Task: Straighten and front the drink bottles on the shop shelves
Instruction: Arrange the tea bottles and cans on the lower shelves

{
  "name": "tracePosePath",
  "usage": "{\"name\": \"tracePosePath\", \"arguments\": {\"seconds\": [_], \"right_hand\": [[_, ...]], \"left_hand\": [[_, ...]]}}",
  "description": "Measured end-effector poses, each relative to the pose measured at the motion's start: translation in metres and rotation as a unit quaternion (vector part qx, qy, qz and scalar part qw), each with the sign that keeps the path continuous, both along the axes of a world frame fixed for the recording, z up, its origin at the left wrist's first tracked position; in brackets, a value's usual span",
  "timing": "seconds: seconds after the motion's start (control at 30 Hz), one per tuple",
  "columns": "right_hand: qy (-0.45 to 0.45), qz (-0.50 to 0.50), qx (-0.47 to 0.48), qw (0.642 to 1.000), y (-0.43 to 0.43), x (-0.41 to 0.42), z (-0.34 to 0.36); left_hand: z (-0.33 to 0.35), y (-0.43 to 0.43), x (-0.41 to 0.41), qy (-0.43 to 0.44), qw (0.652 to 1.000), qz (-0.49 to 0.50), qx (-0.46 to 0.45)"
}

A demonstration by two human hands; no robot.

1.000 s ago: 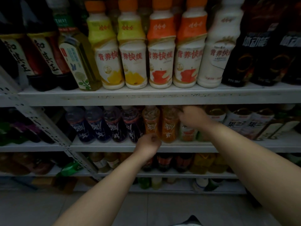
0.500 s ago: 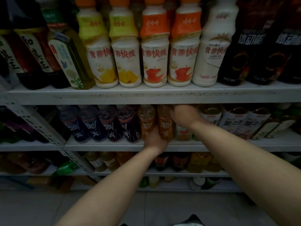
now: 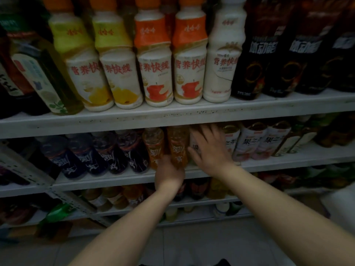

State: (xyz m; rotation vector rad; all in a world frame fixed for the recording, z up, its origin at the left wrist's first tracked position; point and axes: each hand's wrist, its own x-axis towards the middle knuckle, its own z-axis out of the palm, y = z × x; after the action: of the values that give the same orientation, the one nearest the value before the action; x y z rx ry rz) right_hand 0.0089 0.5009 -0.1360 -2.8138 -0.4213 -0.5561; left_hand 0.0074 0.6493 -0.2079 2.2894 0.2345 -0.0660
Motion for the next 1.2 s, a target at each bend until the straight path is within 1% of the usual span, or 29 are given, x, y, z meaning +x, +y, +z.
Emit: {"name": "tracePosePath", "arguments": {"seconds": [0.07, 0.17, 0.27, 0.37, 0.5, 0.57, 0.63, 0.67, 0.77, 0.8, 0.87, 0.93, 1.0, 1.1, 1.17, 1.2], "right_hand": [[0.002, -0.007, 0.022, 1.000, -0.014, -0.014, -0.009], [0.010, -0.045, 0.041, 0.998, -0.040, -0.030, -0.022], [0.029, -0.110, 0.064, 0.991, -0.072, -0.046, -0.032], [0.058, -0.178, 0.063, 0.980, -0.109, -0.060, -0.042], [0.056, -0.236, 0.082, 0.967, -0.162, -0.074, -0.053], [0.069, -0.261, 0.114, 0.956, -0.192, -0.077, -0.057], [0.071, -0.273, 0.172, 0.944, -0.227, -0.076, -0.062], [0.076, -0.280, 0.211, 0.934, -0.246, -0.075, -0.064], [0.108, -0.323, 0.326, 0.882, -0.304, -0.060, -0.067], [0.120, -0.328, 0.348, 0.870, -0.322, -0.053, -0.068], [0.132, -0.302, 0.362, 0.872, -0.353, -0.039, -0.067], [0.146, -0.255, 0.381, 0.877, -0.376, -0.026, -0.065], [0.178, -0.190, 0.396, 0.880, -0.389, -0.013, -0.064], [0.233, -0.073, 0.428, 0.870, -0.402, 0.005, -0.063], [0.241, -0.046, 0.414, 0.877, -0.406, 0.014, -0.066], [0.247, -0.048, 0.417, 0.873, -0.409, 0.018, -0.067]], "left_hand": [[0.000, -0.009, -0.001, -0.008, 0.999, -0.034, -0.003], [0.005, -0.032, 0.000, -0.034, 0.990, -0.140, 0.004], [0.013, -0.061, 0.001, -0.067, 0.971, -0.229, 0.023], [0.022, -0.097, -0.001, -0.095, 0.946, -0.309, 0.033], [0.027, -0.149, -0.008, -0.119, 0.927, -0.354, 0.008], [0.027, -0.177, -0.008, -0.107, 0.924, -0.367, 0.005], [0.030, -0.206, -0.005, -0.091, 0.925, -0.368, 0.005], [0.032, -0.221, -0.003, -0.099, 0.925, -0.366, 0.003], [0.037, -0.267, 0.003, -0.169, 0.921, -0.351, -0.003], [0.038, -0.283, 0.004, -0.190, 0.922, -0.337, 0.003], [0.039, -0.313, 0.002, -0.231, 0.924, -0.304, 0.020], [0.042, -0.340, 0.002, -0.258, 0.927, -0.269, 0.047], [0.049, -0.360, 0.002, -0.246, 0.943, -0.209, 0.081], [0.060, -0.380, 0.004, -0.209, 0.959, -0.134, 0.139], [0.067, -0.389, 0.010, -0.186, 0.962, -0.116, 0.164], [0.070, -0.392, 0.013, -0.173, 0.964, -0.113, 0.168]]}}
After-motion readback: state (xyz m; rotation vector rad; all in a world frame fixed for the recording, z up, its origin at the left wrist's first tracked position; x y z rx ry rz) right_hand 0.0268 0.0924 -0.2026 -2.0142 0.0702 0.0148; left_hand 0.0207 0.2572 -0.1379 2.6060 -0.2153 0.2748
